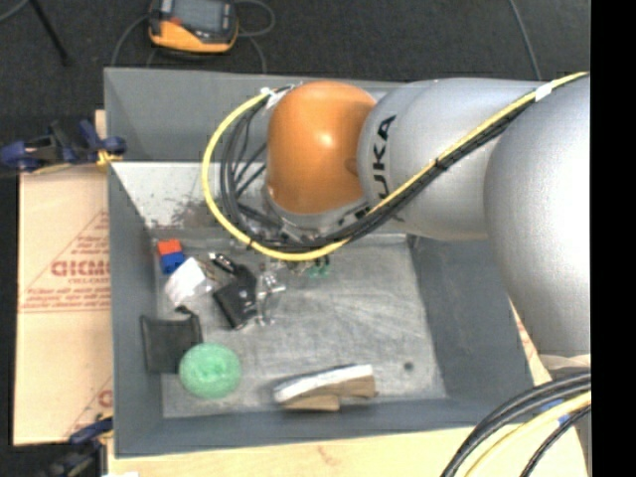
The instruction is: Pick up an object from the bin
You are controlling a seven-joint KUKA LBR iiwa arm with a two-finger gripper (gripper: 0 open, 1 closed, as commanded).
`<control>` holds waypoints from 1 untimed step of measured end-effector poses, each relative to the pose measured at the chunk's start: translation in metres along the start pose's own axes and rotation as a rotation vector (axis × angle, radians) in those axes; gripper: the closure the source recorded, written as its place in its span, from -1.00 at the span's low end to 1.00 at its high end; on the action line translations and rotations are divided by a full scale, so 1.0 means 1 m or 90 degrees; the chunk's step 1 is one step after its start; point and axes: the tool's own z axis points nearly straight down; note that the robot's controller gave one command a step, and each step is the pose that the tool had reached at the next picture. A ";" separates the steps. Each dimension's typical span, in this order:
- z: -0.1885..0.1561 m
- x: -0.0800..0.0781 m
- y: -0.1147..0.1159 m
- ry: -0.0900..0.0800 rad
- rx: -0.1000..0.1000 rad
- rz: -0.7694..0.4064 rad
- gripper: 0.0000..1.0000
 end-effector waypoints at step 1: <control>0.082 -0.004 0.018 -0.005 -0.001 0.087 1.00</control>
Offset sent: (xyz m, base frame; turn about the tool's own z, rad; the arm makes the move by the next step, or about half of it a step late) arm 0.0000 0.0000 0.0000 0.0000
